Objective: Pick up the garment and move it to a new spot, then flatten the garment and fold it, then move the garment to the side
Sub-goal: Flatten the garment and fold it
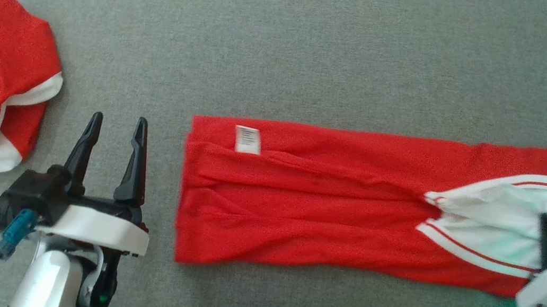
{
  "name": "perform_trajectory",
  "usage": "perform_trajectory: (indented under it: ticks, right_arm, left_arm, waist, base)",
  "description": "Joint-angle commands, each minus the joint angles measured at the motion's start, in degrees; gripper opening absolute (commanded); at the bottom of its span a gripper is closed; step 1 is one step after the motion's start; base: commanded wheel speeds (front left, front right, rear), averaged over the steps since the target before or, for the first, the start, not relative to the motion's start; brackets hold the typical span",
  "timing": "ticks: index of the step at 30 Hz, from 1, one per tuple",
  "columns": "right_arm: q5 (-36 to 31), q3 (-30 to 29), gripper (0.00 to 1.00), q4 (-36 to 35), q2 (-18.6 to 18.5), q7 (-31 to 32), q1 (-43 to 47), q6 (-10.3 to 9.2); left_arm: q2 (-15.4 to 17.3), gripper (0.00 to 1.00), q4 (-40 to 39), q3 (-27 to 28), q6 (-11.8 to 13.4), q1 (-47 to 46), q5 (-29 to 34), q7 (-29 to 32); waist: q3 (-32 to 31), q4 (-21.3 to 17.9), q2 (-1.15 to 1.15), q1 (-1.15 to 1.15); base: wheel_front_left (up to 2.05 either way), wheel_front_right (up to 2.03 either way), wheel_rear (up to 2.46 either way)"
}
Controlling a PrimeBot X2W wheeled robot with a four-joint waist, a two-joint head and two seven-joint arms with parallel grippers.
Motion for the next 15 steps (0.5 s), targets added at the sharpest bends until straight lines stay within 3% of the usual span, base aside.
perform_trajectory:
  ticks: [1,7,15]
  right_arm:
    - [-0.3,-0.2,0.00,-2.2,-2.0,-0.2,0.3,-0.05]
    - [-0.7,-2.6,0.00,-5.7,-3.7,0.5,0.5,-0.05]
    - [-2.9,6.5,0.00,-22.8,-2.6,6.5,-1.4,-0.05]
  left_arm:
    - [0.1,1.00,-1.8,2.0,0.0,-1.1,0.3,-0.7]
    - [0.1,1.00,-1.9,2.3,0.0,-1.1,0.6,-0.7]
    - [0.1,1.00,-2.0,1.9,0.3,-0.1,0.4,-0.7]
  waist:
    - [-0.1,-0.2,0.00,0.00]
    - [-0.6,-0.9,0.00,0.00]
    - [-2.3,-1.7,0.00,0.00]
  base:
    - [0.00,0.00,0.00]
    - [0.00,0.00,0.00]
    - [0.00,0.00,0.00]
